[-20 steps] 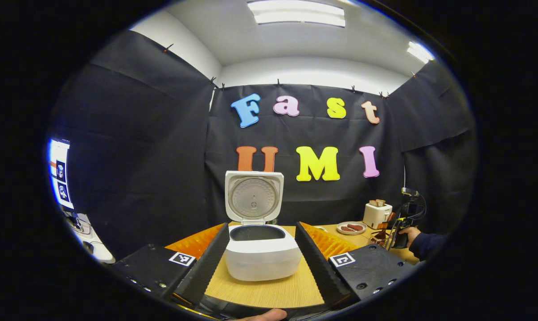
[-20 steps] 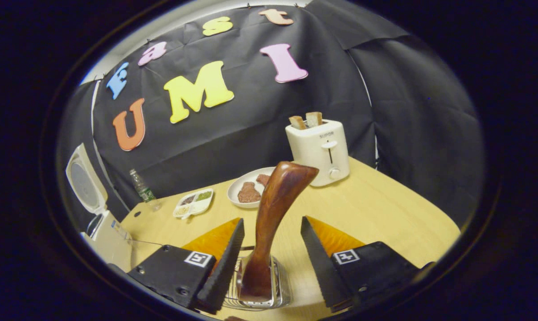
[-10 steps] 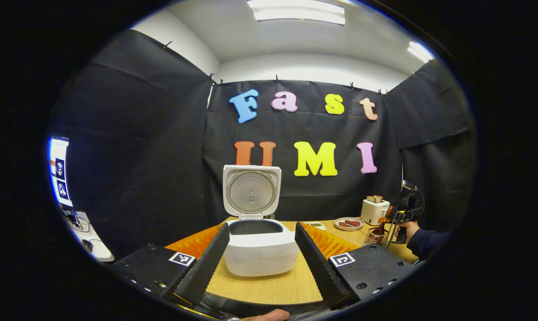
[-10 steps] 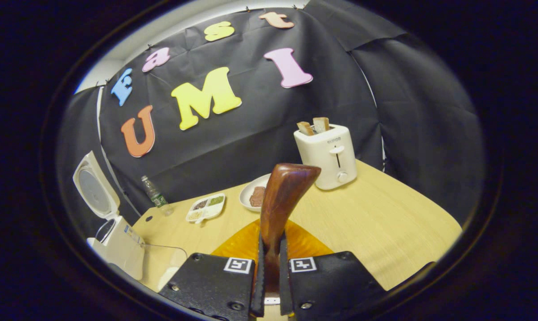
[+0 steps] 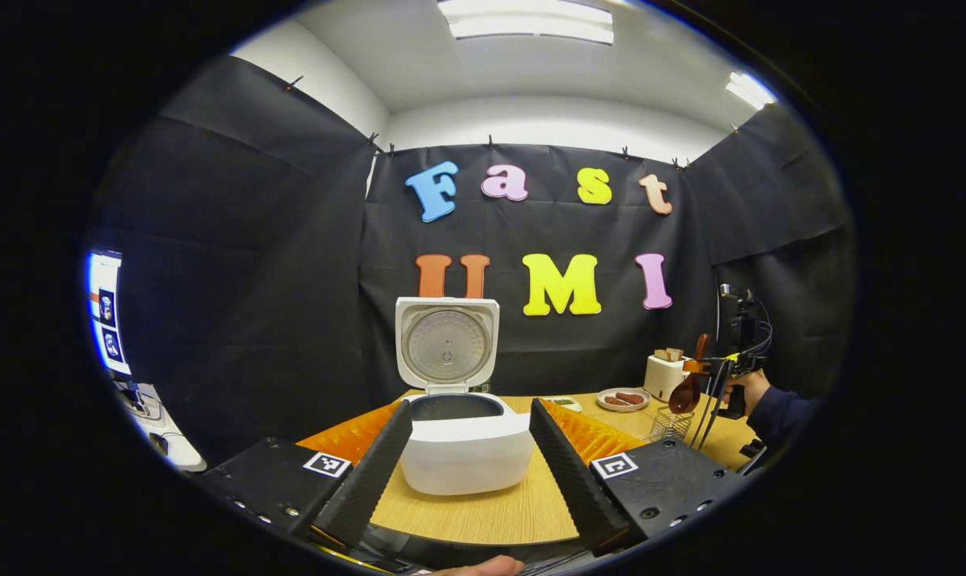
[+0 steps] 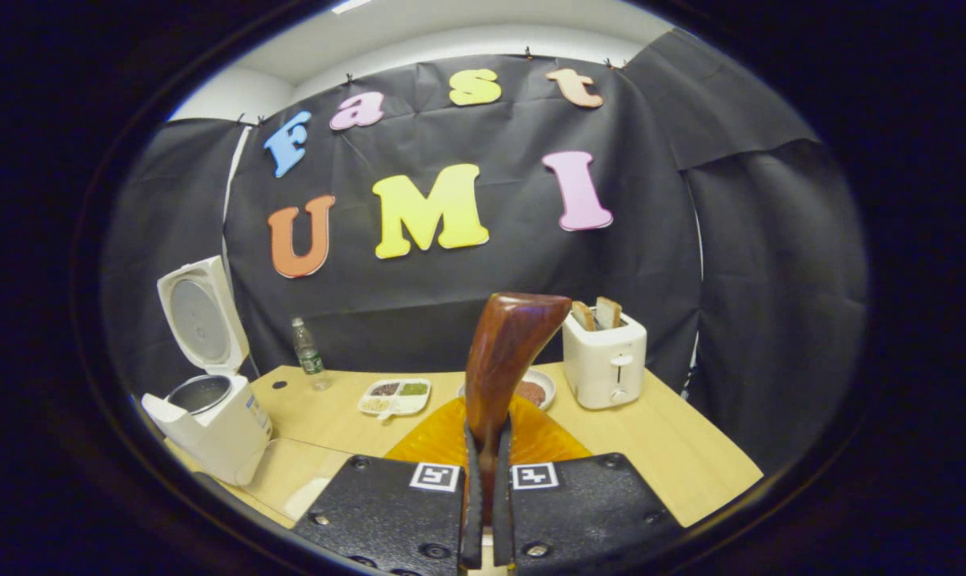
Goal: Close the left gripper, press the button to open the rice cooker; take a wooden spoon from the chopstick holder with the right hand, scoop a spoonful of rice and pour it into the rice cooker, then put the wooden spoon back into the chopstick holder.
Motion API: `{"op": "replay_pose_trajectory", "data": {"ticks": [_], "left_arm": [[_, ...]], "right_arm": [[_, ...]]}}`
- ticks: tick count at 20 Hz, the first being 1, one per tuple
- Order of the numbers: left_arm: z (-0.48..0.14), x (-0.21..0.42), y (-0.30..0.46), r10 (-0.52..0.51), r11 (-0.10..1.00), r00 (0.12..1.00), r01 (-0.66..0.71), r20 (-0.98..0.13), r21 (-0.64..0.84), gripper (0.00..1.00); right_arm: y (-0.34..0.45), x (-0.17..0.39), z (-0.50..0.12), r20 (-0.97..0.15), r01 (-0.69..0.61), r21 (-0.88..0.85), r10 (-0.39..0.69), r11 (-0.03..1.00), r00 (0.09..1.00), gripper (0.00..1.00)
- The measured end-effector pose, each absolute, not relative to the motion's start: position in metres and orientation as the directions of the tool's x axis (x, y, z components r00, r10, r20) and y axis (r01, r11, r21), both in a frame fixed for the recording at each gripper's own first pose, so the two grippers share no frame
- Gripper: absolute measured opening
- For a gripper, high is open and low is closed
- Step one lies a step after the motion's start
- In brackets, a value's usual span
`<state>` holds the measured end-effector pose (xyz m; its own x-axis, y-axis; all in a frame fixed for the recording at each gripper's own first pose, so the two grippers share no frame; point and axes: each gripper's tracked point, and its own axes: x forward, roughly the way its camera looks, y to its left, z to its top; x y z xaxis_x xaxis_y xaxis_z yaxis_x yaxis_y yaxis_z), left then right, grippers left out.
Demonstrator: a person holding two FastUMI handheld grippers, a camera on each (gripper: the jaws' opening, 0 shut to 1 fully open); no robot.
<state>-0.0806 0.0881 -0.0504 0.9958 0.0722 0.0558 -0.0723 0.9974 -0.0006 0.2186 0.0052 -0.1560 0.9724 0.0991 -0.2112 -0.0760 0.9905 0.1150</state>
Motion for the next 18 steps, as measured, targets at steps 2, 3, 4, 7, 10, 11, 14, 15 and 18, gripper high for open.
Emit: {"op": "replay_pose_trajectory", "data": {"ticks": [2, 3, 4, 7, 10, 11, 14, 15, 18], "left_arm": [[-0.051, -0.08, 0.088, 0.078, 0.997, 0.995, -0.078, 0.058, -0.001, 0.94], [-0.052, -0.079, 0.089, 0.08, 0.997, 0.995, -0.08, 0.052, -0.002, 0.94], [-0.055, -0.079, 0.089, 0.081, 0.997, 0.996, -0.081, 0.047, -0.002, 0.94], [-0.055, -0.08, 0.089, 0.085, 0.996, 0.996, -0.085, 0.04, -0.002, 0.94], [-0.052, -0.086, 0.089, 0.077, 0.997, 0.996, -0.077, 0.049, -0.006, 0.94], [-0.051, -0.086, 0.089, 0.076, 0.997, 0.996, -0.076, 0.052, -0.007, 0.94], [-0.048, -0.089, 0.093, 0.081, 0.997, 0.995, -0.081, 0.06, -0.01, 0.94], [-0.048, -0.089, 0.096, 0.086, 0.996, 0.995, -0.086, 0.058, -0.012, 0.94], [-0.056, -0.087, 0.1, 0.095, 0.995, 0.995, -0.094, 0.036, -0.023, 0.94]], "right_arm": [[0.031, 0.208, -0.141, -0.176, -0.111, 0.128, 0.133, 0.986, 0.975, 0.11], [0.042, 0.204, -0.135, -0.158, -0.125, 0.118, 0.143, 0.985, 0.977, 0.1], [0.054, 0.2, -0.13, -0.141, -0.137, 0.098, 0.15, 0.986, 0.979, 0.1], [0.097, 0.19, -0.129, -0.133, -0.191, 0.05, 0.196, 0.98, 0.971, 0.1], [0.134, 0.187, -0.146, -0.149, -0.236, 0.038, 0.239, 0.971, 0.96, 0.1], [0.142, 0.187, -0.155, -0.158, -0.233, 0.032, 0.235, 0.972, 0.959, 0.11], [0.162, 0.191, -0.19, -0.206, -0.23, -0.01, 0.223, 0.973, 0.953, 0.1], [0.164, 0.194, -0.2, -0.215, -0.219, -0.026, 0.208, 0.975, 0.954, 0.1], [0.164, 0.199, -0.231, -0.258, -0.171, -0.013, 0.162, 0.985, 0.953, 0.1]]}}
